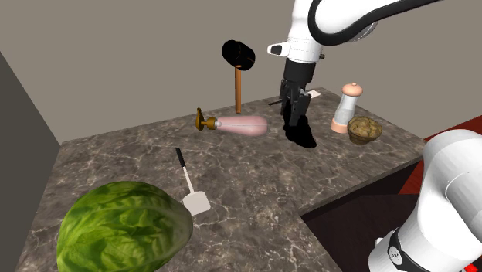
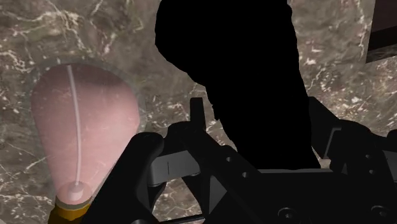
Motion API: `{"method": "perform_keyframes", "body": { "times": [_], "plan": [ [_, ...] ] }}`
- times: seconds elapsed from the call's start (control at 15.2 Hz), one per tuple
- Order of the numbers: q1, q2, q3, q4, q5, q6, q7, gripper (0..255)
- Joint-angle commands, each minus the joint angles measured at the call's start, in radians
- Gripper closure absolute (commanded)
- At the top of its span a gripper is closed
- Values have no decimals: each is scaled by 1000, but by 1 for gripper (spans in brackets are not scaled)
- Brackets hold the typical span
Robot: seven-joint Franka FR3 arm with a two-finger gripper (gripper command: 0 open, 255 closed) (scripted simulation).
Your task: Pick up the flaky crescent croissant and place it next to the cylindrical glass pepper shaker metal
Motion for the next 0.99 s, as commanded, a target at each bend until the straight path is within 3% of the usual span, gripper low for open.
{"method": "perform_keyframes", "body": {
  "times": [0.0, 0.92],
  "plan": [
    [0, -9, 10, 20, 2, -29, 5, 255],
    [6, -40, 62, 182, 24, -221, 22, 255]
  ]
}}
